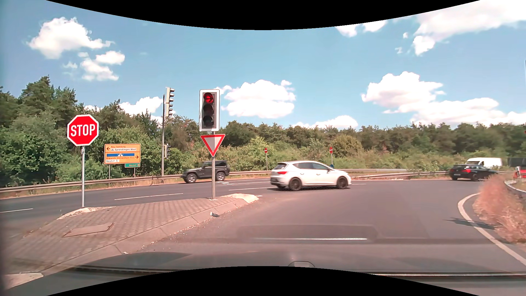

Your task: Follow the waypoints while adhering to traffic rules and regulations

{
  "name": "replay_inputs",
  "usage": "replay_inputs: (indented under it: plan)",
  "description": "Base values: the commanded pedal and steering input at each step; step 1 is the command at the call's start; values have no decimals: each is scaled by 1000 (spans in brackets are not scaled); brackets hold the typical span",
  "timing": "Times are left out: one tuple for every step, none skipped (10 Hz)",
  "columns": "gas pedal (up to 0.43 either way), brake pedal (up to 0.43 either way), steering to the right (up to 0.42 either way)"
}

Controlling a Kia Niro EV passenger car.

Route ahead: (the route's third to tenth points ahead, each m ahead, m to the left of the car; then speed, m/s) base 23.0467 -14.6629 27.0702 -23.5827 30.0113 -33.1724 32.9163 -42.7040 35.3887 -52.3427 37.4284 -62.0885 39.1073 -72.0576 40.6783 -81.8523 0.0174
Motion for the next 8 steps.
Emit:
replay_inputs:
  plan:
    - [0,274,140]
    - [0,274,140]
    - [0,274,140]
    - [0,268,140]
    - [0,268,140]
    - [0,268,140]
    - [0,274,140]
    - [0,280,140]
